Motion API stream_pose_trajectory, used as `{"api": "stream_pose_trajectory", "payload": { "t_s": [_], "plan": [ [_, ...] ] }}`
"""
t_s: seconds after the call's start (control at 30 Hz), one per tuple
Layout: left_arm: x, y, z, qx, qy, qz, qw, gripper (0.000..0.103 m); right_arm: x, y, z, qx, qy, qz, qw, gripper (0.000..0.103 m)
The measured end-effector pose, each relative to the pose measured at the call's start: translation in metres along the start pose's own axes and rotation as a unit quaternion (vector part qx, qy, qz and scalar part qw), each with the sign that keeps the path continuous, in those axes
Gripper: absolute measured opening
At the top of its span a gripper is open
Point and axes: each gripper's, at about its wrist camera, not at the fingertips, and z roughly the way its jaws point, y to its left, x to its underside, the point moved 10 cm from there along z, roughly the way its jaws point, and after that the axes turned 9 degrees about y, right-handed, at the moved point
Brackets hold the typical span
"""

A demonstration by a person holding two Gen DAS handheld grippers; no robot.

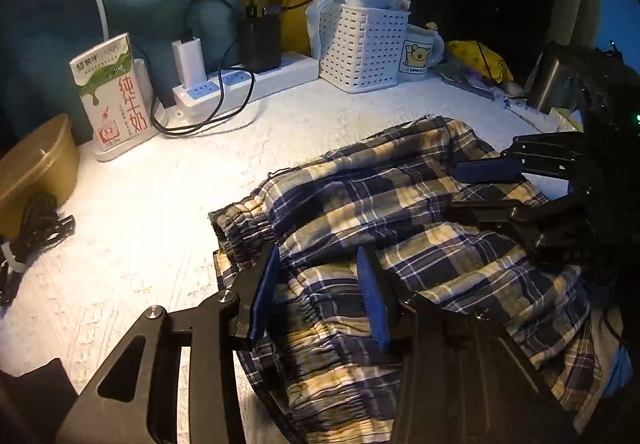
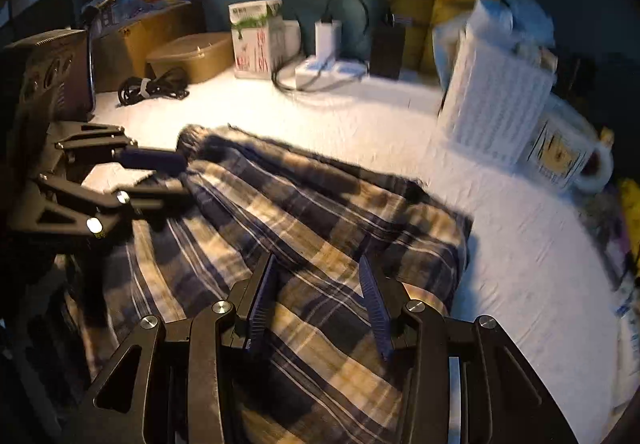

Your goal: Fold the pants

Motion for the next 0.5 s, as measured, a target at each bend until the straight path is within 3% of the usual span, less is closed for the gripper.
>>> {"api": "stream_pose_trajectory", "payload": {
  "t_s": [0.1,0.23,0.3,0.4,0.5],
  "plan": [
    [0.000,0.003,0.002,-0.004,-0.002,-0.001,1.0000,0.040,0.001,-0.009,-0.005,-0.014,-0.007,0.016,1.000,0.045],
    [-0.002,0.007,-0.002,-0.006,0.002,-0.014,0.9999,0.038,0.001,-0.028,-0.015,-0.001,-0.012,0.039,0.999,0.045],
    [-0.005,0.013,-0.009,-0.028,-0.004,-0.028,0.9992,0.039,0.003,-0.035,-0.022,0.016,-0.014,0.045,0.999,0.045],
    [-0.007,0.019,-0.031,-0.032,-0.028,-0.046,0.9980,0.039,0.012,-0.053,-0.042,0.074,-0.014,0.067,0.995,0.045],
    [-0.005,0.017,-0.057,-0.038,-0.049,-0.051,0.9968,0.039,0.024,-0.054,-0.066,0.074,-0.029,0.079,0.994,0.045]
  ]
}}
